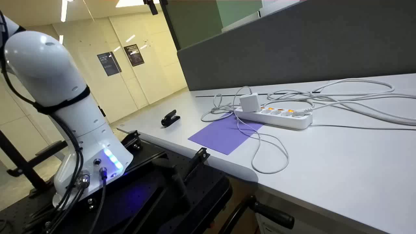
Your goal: Turn on the third switch from the right.
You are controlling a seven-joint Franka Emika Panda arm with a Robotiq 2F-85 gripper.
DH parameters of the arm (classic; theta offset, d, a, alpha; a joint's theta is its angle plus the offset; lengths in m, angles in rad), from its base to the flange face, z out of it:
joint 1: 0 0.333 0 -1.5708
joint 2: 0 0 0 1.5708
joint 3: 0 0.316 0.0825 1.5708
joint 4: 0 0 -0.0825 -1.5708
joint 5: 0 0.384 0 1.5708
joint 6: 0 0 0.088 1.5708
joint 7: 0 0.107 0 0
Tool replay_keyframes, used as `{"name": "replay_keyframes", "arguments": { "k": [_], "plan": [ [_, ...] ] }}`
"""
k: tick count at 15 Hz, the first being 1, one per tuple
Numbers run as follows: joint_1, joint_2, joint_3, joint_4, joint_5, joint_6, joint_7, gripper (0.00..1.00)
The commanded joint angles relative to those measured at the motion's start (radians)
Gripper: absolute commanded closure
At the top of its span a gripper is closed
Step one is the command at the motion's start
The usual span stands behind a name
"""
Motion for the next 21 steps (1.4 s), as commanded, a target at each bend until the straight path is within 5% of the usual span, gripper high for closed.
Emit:
{"name": "replay_keyframes", "arguments": {
  "k": [1, 14, 21],
  "plan": [
    [0.007, 0.001, -0.005, 0.002, -0.003, 0.0, 0.003, 0.0],
    [0.007, -0.001, -0.005, 0.002, -0.003, 0.001, 0.003, 0.0],
    [-0.007, 0.058, -0.099, 0.02, 0.09, 0.206, -0.032, 0.0]
  ]
}}
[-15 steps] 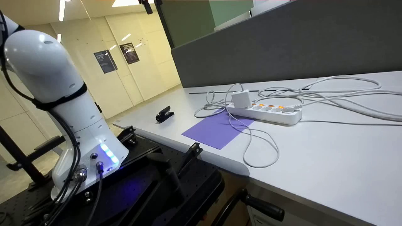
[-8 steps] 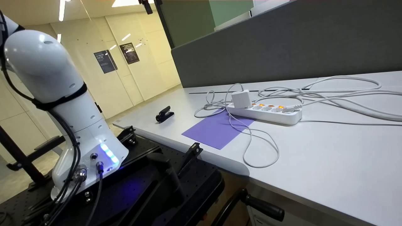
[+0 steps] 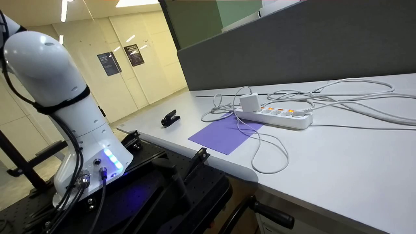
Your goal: Turn on the third switch from the right.
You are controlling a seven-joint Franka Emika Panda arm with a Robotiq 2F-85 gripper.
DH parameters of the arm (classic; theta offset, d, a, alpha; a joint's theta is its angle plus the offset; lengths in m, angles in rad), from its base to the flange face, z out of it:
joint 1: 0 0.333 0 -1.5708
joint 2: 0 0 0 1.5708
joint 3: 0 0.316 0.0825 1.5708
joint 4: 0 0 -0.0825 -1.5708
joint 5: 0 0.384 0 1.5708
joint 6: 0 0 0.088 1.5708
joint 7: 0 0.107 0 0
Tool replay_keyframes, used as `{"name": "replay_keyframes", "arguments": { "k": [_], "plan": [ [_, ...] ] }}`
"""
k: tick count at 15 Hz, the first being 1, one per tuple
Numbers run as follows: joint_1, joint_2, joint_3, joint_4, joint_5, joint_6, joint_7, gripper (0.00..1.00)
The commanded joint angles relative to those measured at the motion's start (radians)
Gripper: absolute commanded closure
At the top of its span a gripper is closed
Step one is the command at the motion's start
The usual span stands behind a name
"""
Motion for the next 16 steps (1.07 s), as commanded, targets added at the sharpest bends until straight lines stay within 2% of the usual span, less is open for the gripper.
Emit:
{"name": "replay_keyframes", "arguments": {
  "k": [1, 5, 9, 10, 11, 12, 16],
  "plan": [
    [0.009, 0.064, -0.085, 0.033, 0.095, 0.069, -0.055, 0.0],
    [0.01, 0.172, -0.15, 0.081, 0.174, 0.118, -0.176, 0.0],
    [-0.006, 0.275, -0.148, 0.099, 0.15, 0.339, -0.221, 0.0],
    [-0.008, 0.303, -0.155, 0.105, 0.162, 0.357, -0.217, 0.0],
    [-0.015, 0.324, -0.159, 0.115, 0.177, 0.334, -0.175, 0.0],
    [-0.011, 0.268, -0.145, 0.062, 0.162, 0.349, -0.206, 0.0],
    [-0.023, 0.315, -0.142, 0.085, 0.158, 0.339, -0.195, 0.0]
  ]
}}
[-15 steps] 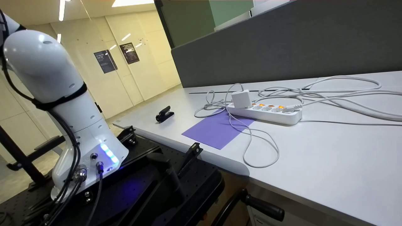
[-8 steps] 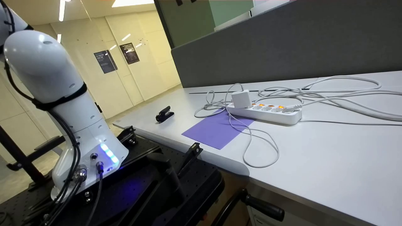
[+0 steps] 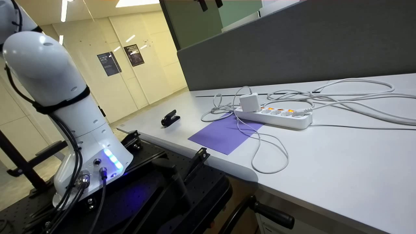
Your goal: Turn on the third switch from the right.
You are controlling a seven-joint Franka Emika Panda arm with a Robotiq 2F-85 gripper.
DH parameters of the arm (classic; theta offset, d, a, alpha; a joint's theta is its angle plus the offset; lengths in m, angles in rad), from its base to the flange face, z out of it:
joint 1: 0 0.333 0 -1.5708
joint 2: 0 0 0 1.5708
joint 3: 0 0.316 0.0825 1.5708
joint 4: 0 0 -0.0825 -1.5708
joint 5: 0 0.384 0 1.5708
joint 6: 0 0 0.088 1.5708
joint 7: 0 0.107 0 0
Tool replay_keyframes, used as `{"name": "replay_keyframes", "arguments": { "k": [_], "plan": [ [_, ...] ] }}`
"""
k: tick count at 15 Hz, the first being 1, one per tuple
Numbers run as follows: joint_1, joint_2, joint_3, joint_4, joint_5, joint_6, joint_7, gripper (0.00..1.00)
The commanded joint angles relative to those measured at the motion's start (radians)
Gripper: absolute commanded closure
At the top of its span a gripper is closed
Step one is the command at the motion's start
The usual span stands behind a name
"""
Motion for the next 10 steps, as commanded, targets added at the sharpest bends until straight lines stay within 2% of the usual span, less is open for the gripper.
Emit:
{"name": "replay_keyframes", "arguments": {
  "k": [1, 4, 10],
  "plan": [
    [-0.015, 0.004, 0.016, 0.003, -0.023, 0.004, 0.026, 0.0],
    [-0.032, 0.062, -0.014, 0.026, -0.005, -0.027, 0.003, 0.0],
    [-0.11, 0.221, -0.075, 0.067, 0.002, -0.024, -0.039, 0.0]
  ]
}}
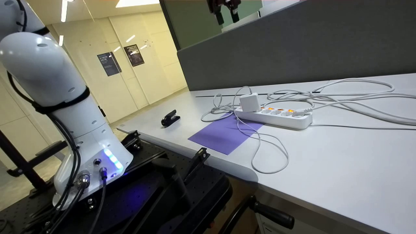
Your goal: Turn on the third switch from the right.
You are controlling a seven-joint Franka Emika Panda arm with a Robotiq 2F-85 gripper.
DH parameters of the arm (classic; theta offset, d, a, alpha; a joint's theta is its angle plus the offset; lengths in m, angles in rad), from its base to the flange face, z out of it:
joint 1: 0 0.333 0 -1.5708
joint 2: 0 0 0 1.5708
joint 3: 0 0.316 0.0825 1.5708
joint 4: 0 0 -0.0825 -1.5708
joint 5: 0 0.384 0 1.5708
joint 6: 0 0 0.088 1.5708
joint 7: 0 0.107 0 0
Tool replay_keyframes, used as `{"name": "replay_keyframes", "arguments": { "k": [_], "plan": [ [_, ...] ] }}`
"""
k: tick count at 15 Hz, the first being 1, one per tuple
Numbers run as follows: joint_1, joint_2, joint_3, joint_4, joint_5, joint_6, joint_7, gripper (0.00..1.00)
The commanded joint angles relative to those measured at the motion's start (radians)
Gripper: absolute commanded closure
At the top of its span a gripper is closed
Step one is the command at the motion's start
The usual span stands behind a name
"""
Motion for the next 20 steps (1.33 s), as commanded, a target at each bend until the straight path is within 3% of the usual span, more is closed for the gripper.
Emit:
{"name": "replay_keyframes", "arguments": {
  "k": [1, 7, 8, 9, 14, 20],
  "plan": [
    [-0.043, 0.118, -0.029, 0.075, 0.011, -0.024, -0.039, 0.0],
    [-0.105, 0.275, -0.02, 0.193, -0.022, -0.068, -0.212, 0.0],
    [-0.106, 0.288, -0.015, 0.209, -0.034, -0.069, -0.19, 0.0],
    [-0.11, 0.244, -0.011, 0.135, -0.011, -0.025, -0.191, 0.0],
    [-0.112, 0.279, 0.0, 0.175, -0.038, -0.03, -0.208, 0.0],
    [-0.144, 0.459, 0.007, 0.334, -0.037, -0.036, -0.195, 0.0]
  ]
}}
